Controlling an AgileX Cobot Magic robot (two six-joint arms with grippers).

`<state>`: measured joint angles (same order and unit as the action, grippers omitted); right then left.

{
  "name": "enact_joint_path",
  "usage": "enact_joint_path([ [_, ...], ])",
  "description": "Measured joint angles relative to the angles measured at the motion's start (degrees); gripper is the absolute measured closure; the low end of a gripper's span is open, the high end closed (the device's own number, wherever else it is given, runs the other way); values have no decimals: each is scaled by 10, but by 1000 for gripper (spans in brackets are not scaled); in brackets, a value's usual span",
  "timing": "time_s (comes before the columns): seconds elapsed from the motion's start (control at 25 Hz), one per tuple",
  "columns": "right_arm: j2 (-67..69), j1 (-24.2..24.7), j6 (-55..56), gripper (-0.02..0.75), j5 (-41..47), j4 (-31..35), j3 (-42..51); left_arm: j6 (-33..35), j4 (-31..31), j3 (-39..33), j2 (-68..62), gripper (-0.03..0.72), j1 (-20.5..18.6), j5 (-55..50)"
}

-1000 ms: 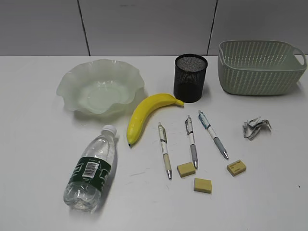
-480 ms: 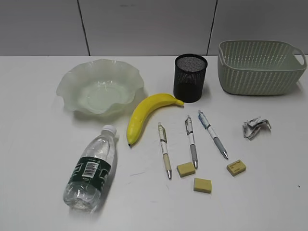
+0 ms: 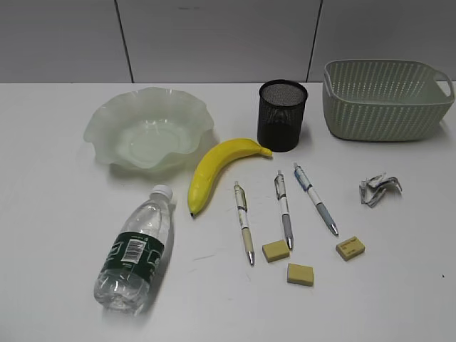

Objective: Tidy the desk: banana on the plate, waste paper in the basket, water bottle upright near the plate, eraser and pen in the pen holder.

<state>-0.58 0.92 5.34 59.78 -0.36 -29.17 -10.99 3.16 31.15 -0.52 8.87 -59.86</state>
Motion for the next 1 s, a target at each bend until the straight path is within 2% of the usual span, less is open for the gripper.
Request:
enact_joint_path([
  [0.08, 0, 0, 0, 462, 0, 0, 0, 18, -32, 8, -34, 452, 0, 32],
  [0.16, 0, 0, 0, 462, 0, 0, 0, 66, -75, 12, -97, 449, 0, 90],
  [0.24, 0, 0, 0, 462, 0, 0, 0, 132, -133, 17, -191, 447, 0, 140],
  [0.32, 0, 0, 0, 462, 0, 0, 0, 221, -223, 28, -291, 445, 3, 181],
  [0.44, 0, 0, 0, 462, 0, 0, 0, 373, -365, 65, -452, 441, 36, 238],
  [0.52, 0, 0, 0, 462, 0, 0, 0, 427, -397, 112, -570, 441, 81, 263],
  [0.56, 0, 0, 0, 462, 0, 0, 0, 437, -395, 134, -609, 441, 108, 270],
  [0.64, 0, 0, 0, 462, 0, 0, 0, 438, -362, 193, -701, 440, 186, 282],
  [0.72, 0, 0, 0, 462, 0, 0, 0, 364, -267, 254, -792, 440, 266, 290],
  [0.8, 0, 0, 0, 462, 0, 0, 0, 226, -141, 324, -877, 430, 321, 276],
  [0.88, 0, 0, 0, 462, 0, 0, 0, 113, -44, 383, -961, 382, 347, 248],
  [0.96, 0, 0, 0, 462, 0, 0, 0, 45, 3, 434, -1043, 280, 347, 212],
  [1.0, 0, 0, 0, 462, 0, 0, 0, 31, 15, 459, -1077, 218, 344, 200],
])
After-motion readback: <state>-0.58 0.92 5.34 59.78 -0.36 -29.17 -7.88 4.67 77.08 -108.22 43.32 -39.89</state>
